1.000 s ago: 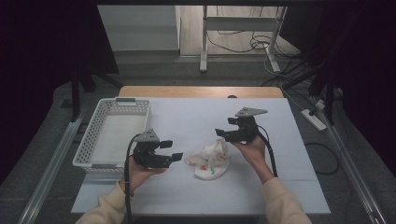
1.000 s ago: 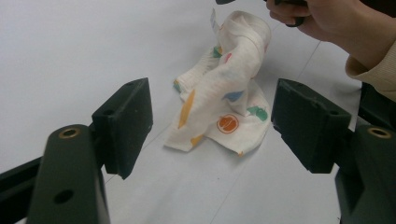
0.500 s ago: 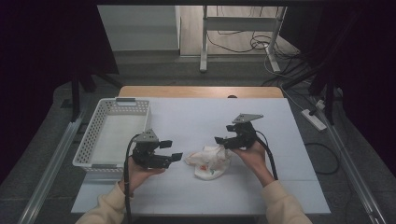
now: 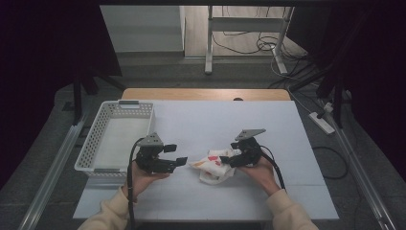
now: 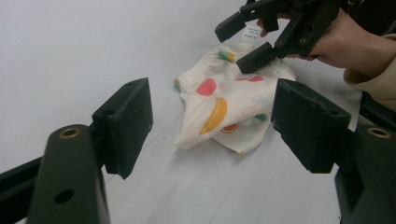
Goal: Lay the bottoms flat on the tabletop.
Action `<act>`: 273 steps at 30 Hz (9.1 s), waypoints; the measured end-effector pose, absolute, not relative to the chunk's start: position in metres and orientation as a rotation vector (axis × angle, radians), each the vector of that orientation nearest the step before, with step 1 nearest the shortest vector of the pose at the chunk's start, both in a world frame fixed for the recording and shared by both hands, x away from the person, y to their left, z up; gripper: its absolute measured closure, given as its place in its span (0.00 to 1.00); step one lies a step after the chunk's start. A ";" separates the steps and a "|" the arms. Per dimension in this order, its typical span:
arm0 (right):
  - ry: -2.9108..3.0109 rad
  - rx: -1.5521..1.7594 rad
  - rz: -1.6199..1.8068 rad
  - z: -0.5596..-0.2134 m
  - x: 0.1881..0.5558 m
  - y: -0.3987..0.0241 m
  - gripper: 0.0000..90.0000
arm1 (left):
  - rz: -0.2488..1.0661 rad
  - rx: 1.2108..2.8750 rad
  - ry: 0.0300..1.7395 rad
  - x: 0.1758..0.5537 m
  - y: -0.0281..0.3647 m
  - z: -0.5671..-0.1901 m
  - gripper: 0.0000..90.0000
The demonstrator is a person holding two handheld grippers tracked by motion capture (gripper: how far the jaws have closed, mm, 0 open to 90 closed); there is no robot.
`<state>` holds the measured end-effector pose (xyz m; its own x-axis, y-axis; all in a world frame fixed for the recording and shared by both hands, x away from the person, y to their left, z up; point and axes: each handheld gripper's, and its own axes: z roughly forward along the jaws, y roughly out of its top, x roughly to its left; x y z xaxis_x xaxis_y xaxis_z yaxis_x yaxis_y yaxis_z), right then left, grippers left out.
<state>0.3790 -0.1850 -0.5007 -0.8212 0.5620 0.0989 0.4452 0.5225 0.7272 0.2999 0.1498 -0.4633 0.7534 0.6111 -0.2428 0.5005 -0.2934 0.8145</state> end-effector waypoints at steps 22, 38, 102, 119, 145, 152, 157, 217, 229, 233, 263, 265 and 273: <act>2.653 0.900 1.108 -0.518 0.371 -0.191 0.47 | 0.130 1.971 0.833 0.300 0.146 -0.466 0.32; 2.565 0.573 1.279 -0.484 0.326 -0.189 0.90 | 0.134 1.977 0.835 0.301 0.145 -0.469 0.32; 2.655 0.691 1.262 -0.493 0.340 -0.168 0.45 | 0.104 2.021 0.832 0.303 0.136 -0.481 0.33; 2.796 0.487 1.201 -0.503 0.313 -0.152 0.55 | 0.111 2.027 0.825 0.303 0.136 -0.481 0.33; 2.557 0.619 1.315 -0.477 0.322 -0.200 0.97 | 0.108 2.042 0.821 0.303 0.132 -0.484 0.33; 2.586 0.655 1.293 -0.486 0.328 -0.208 0.97 | 0.099 2.058 0.795 0.306 0.124 -0.488 0.36; 2.600 0.653 1.285 -0.489 0.328 -0.205 0.97 | 0.102 2.095 0.750 0.313 0.108 -0.492 0.39; 2.527 0.837 1.173 -0.502 0.335 -0.216 0.97 | -0.140 2.163 0.775 0.314 0.111 -0.522 0.91; 2.524 0.860 1.214 -0.502 0.337 -0.220 0.97 | 0.048 2.117 0.751 0.306 0.120 -0.505 0.52; 2.527 0.865 1.217 -0.502 0.337 -0.221 0.97 | 0.080 2.133 0.711 0.300 0.119 -0.502 0.46; 2.539 0.879 1.247 -0.502 0.338 -0.223 0.97 | 0.203 2.337 0.605 0.303 0.079 -0.529 0.57; 2.538 0.879 1.249 -0.502 0.338 -0.223 0.97 | 0.193 2.335 0.606 0.304 0.079 -0.530 0.64; 2.535 0.877 1.257 -0.501 0.337 -0.224 0.97 | 0.146 2.334 0.598 0.307 0.078 -0.533 0.83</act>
